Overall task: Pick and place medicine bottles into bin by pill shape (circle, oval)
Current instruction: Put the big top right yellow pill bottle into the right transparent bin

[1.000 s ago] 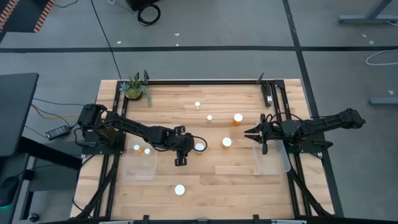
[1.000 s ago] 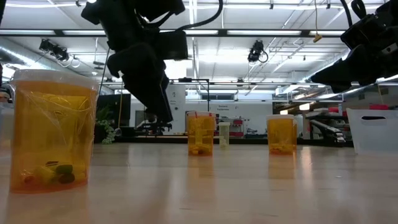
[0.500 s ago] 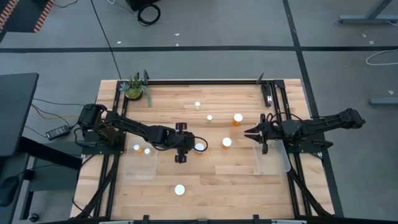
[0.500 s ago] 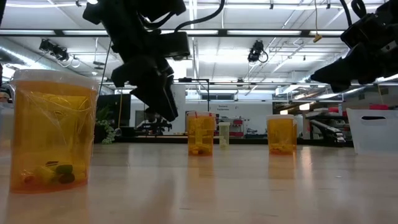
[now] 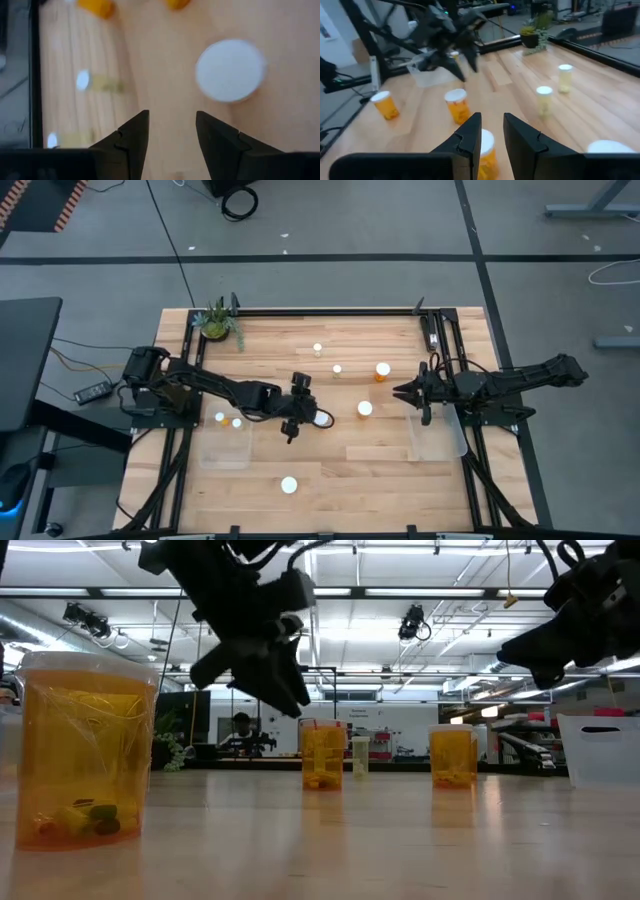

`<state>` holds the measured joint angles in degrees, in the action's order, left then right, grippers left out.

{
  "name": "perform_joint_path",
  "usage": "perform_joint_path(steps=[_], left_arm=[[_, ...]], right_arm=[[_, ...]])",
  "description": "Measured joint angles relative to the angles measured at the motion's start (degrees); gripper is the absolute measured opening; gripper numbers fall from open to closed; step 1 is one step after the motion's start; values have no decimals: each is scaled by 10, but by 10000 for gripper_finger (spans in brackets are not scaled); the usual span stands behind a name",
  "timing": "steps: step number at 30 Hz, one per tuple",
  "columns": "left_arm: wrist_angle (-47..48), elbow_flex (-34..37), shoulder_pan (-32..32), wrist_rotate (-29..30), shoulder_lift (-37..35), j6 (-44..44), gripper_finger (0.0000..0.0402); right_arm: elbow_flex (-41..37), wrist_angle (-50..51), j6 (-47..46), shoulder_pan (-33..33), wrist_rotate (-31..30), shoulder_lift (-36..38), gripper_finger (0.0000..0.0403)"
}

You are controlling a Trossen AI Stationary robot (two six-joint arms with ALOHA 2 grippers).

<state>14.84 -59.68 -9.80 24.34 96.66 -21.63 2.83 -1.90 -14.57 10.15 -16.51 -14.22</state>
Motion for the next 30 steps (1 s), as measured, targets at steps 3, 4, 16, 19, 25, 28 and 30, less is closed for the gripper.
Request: perform_joint_path(steps=[3,4,16,19,25,28,30], left_arm=[[-7,0,5,-47,-24,-5,172],[-13,0,9,-71,-32,-4,172],[-14,0,59,-231,-58,-1,172],[-8,1,62,-231,-58,0,172],[7,1,64,-233,-58,8,172],[8,1,64,-232,-58,19,172],[9,1,67,-232,-58,26,172]], right_arm=[[23,36,2,0,-42,-13,88],[30,46,-6,0,-66,-20,88],[112,128,-19,-63,-112,-181,88],[140,138,-19,-87,-94,-235,90],[208,183,-10,-127,-68,-340,134],[245,208,-3,-145,-53,-386,165],[272,225,-5,-159,-43,-413,184]])
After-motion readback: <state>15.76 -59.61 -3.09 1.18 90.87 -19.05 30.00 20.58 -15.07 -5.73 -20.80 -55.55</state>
